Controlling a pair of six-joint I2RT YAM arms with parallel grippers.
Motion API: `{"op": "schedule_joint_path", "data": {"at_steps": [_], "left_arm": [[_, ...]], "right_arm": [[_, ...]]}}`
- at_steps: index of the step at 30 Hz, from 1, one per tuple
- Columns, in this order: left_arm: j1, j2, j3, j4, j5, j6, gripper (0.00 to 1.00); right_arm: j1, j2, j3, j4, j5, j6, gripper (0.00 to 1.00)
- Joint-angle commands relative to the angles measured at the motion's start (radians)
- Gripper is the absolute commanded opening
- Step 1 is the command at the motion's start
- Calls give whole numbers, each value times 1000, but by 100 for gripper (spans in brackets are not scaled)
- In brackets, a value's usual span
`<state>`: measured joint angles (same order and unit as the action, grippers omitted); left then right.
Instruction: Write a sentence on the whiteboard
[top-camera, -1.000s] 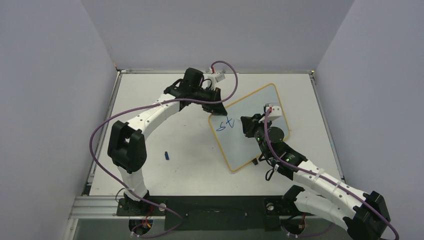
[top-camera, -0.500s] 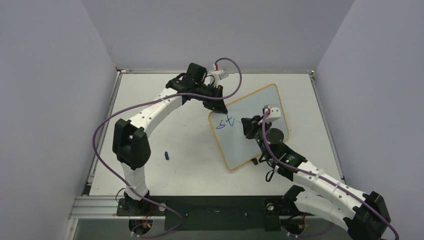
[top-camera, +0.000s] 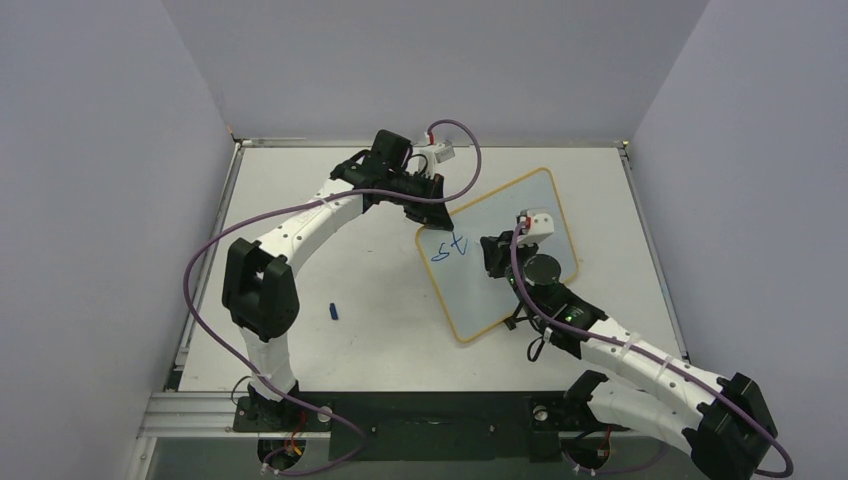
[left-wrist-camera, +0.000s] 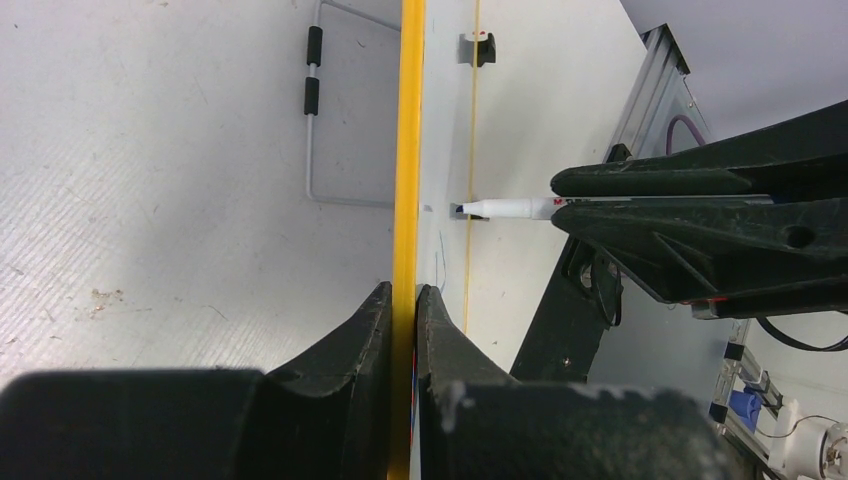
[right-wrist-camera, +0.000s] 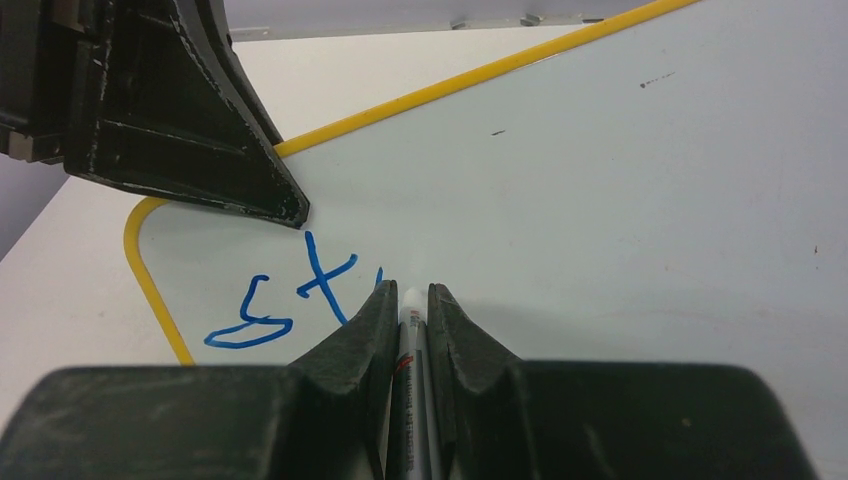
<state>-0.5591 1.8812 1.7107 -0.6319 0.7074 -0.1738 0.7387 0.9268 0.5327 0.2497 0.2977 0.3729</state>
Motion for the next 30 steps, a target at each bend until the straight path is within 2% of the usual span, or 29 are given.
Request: {"op": "schedule_joint_path", "data": {"at_steps": [1,30], "left_arm": [[4,-40,-14,-30,-128,66,0],[4,-60,-20,-29,-132,68,0]], "right_arm": [[-8,33,62,61,-2,-22,0],[-12,141,112,98,-32,-16,0]]}}
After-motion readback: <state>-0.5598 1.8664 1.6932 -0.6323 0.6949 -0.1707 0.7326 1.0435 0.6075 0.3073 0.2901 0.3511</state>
